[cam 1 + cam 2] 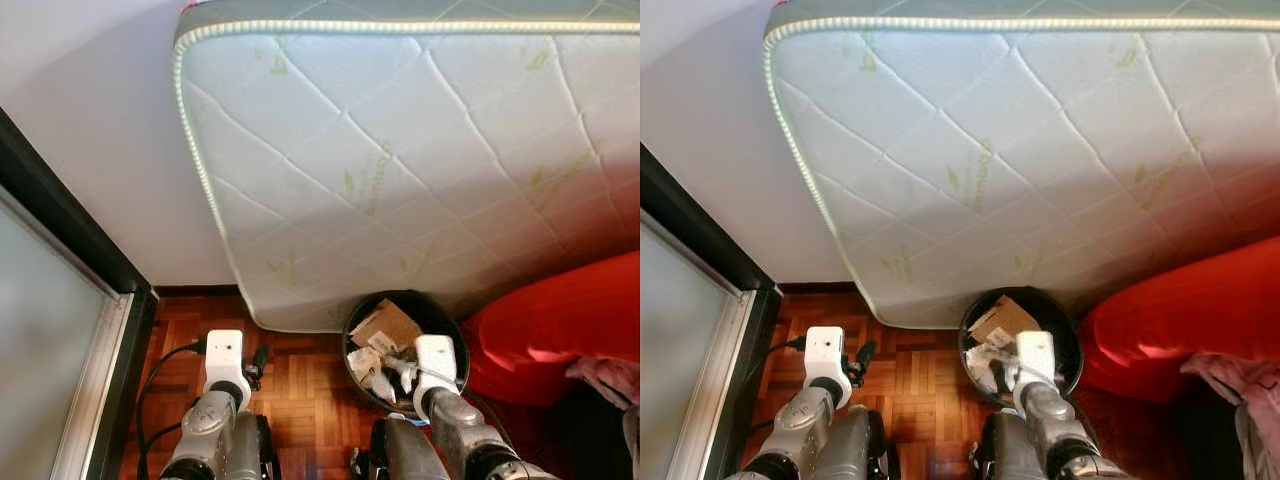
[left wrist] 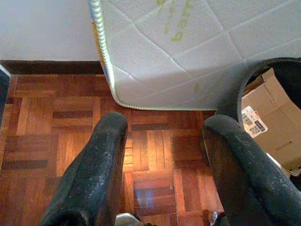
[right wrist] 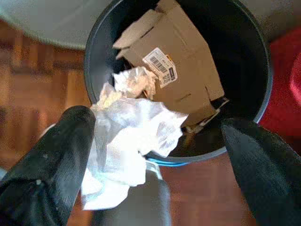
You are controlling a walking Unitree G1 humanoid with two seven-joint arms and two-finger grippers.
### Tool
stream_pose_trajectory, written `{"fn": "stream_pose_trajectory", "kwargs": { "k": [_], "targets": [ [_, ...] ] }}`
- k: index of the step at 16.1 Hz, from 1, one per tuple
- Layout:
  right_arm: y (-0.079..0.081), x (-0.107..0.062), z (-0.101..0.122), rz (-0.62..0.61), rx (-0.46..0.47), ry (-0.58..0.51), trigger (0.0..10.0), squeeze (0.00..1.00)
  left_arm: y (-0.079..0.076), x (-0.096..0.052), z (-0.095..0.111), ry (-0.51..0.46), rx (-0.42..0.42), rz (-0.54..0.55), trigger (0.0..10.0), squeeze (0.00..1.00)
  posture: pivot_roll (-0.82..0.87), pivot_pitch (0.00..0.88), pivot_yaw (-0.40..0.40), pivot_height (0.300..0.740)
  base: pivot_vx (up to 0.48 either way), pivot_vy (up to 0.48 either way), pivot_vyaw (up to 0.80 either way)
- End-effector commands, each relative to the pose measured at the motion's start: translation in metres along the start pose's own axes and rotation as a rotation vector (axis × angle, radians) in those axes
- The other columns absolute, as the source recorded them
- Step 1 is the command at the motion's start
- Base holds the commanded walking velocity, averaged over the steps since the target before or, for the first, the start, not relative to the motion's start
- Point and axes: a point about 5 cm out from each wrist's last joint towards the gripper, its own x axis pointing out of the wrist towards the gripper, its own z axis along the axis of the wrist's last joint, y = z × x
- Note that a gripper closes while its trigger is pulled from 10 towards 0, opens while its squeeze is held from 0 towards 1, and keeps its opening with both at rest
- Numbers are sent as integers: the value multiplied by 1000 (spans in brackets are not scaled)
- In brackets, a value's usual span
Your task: Clean up the room
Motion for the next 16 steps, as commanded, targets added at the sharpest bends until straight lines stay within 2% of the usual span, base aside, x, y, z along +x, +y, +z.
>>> {"fn": "stream_pose_trajectory", "kwargs": {
  "k": [1,2,3,4,5,6,7,8,11,12,13,14,15,16],
  "targets": [
    [-3,-1,-11,-12,-41,40,10000,1000,-2,-4,-11,45,-14,-5,10000,0,-59,222,-36,648,0,0,0],
    [-5,-2,-14,-22,-11,75,10000,1000,-2,-4,-11,45,-13,-9,10000,0,-58,222,-35,648,0,0,0],
    [-5,-3,-22,-11,-22,145,10000,1000,-3,-4,-11,44,-12,-12,10000,0,-57,224,-33,648,0,0,0],
    [-6,-3,-24,-15,-26,162,10000,612,-3,-3,-10,44,-12,-12,10000,0,-57,224,-33,648,0,0,0],
    [-8,-3,-25,-34,-33,178,10000,0,-3,-3,-9,43,-11,-11,10000,0,-56,228,-33,648,0,0,0],
    [-9,-3,-25,-48,39,172,10000,0,-3,-3,-9,44,-11,-12,10000,0,-57,230,-33,648,0,0,0],
    [-7,-3,-22,-45,172,158,10000,0,-3,-3,-9,44,-11,-13,10000,0,-56,232,-32,648,0,0,0],
    [-4,-1,-15,-27,359,112,10000,0,-4,-3,-9,45,-11,-15,10000,0,-55,233,-32,648,0,0,0],
    [-5,-1,-11,-47,427,87,10000,0,-4,-2,-9,44,-9,-19,10000,0,-54,237,-28,648,0,0,0],
    [-7,-1,-10,-64,408,71,10000,0,-4,-2,-9,44,-8,-19,10000,0,-54,238,-28,648,0,0,0],
    [-14,-1,-4,-115,249,34,10000,0,-3,-2,-9,44,-7,-18,10000,0,-54,239,-27,648,0,0,0],
    [-21,-1,5,-170,-47,-26,10000,0,-3,-2,-9,44,-5,-17,10000,0,-54,240,-26,648,0,0,0],
    [-21,-1,9,-183,-162,-46,10000,0,-3,-2,-9,44,-5,-16,10000,0,-56,242,-25,648,0,0,0],
    [-17,-1,15,-166,-321,-99,10000,0,-3,-3,-9,45,-4,-17,10000,0,-56,242,-25,648,0,0,0]
  ]
}}
